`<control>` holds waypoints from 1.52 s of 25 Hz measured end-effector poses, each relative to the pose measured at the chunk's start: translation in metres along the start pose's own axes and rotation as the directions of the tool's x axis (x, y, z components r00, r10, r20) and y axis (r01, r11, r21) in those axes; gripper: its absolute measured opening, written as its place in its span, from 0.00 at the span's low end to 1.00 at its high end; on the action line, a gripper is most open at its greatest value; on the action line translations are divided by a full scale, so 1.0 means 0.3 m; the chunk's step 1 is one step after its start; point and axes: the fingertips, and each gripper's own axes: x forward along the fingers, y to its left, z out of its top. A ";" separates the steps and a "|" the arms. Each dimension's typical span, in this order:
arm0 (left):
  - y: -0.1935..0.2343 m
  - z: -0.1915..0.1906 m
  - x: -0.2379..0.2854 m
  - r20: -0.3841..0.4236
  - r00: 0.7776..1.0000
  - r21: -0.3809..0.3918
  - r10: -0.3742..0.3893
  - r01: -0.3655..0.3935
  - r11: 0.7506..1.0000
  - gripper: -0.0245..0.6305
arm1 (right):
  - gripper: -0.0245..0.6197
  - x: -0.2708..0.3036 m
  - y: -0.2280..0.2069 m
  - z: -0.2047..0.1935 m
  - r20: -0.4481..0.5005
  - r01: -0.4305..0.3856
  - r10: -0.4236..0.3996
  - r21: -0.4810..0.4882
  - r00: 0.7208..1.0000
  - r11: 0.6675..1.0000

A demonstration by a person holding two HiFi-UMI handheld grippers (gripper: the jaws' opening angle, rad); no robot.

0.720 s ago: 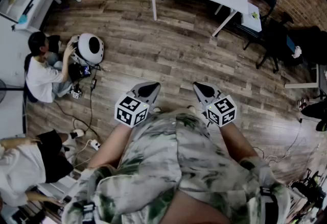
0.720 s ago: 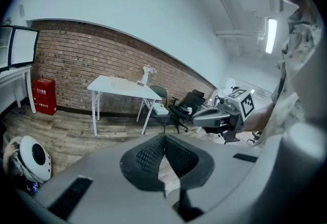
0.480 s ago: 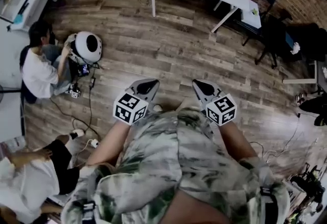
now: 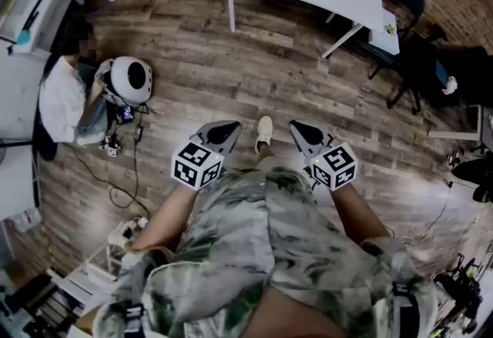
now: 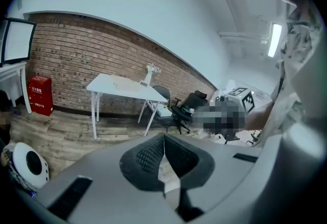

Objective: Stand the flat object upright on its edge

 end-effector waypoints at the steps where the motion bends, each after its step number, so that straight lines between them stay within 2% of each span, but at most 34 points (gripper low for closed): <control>1: 0.015 0.036 0.034 -0.001 1.000 -0.002 0.004 -0.004 1.000 0.07 | 0.07 0.012 -0.052 0.027 0.009 -0.003 0.003 0.004 1.000 1.000; 5: 0.080 0.199 0.184 -0.012 1.000 0.019 0.027 -0.027 0.999 0.08 | 0.08 0.048 -0.267 0.132 0.030 -0.008 0.008 0.017 1.000 1.000; 8: 0.135 0.310 0.298 -0.009 0.999 0.011 0.047 -0.047 0.999 0.08 | 0.15 0.082 -0.422 0.184 0.024 -0.022 0.021 0.018 0.999 1.000; 15: 0.212 0.509 0.543 0.003 0.998 0.002 0.067 -0.067 0.998 0.11 | 0.17 0.138 -0.744 0.266 0.030 -0.033 0.032 0.040 0.999 0.999; 23: 0.353 0.642 0.679 0.005 0.998 -0.034 0.062 -0.062 0.997 0.19 | 0.20 0.233 -0.965 0.327 0.038 -0.005 0.001 0.091 0.999 0.996; 29: 0.548 0.759 0.794 0.007 0.998 -0.068 0.054 -0.054 0.996 0.21 | 0.21 0.343 -1.125 0.414 0.023 0.038 -0.041 0.105 0.999 0.994; 38: 0.861 1.007 0.963 -0.011 1.000 -0.071 -0.019 0.019 0.997 0.21 | 0.23 0.513 -1.398 0.613 0.004 0.144 -0.146 0.168 0.989 0.975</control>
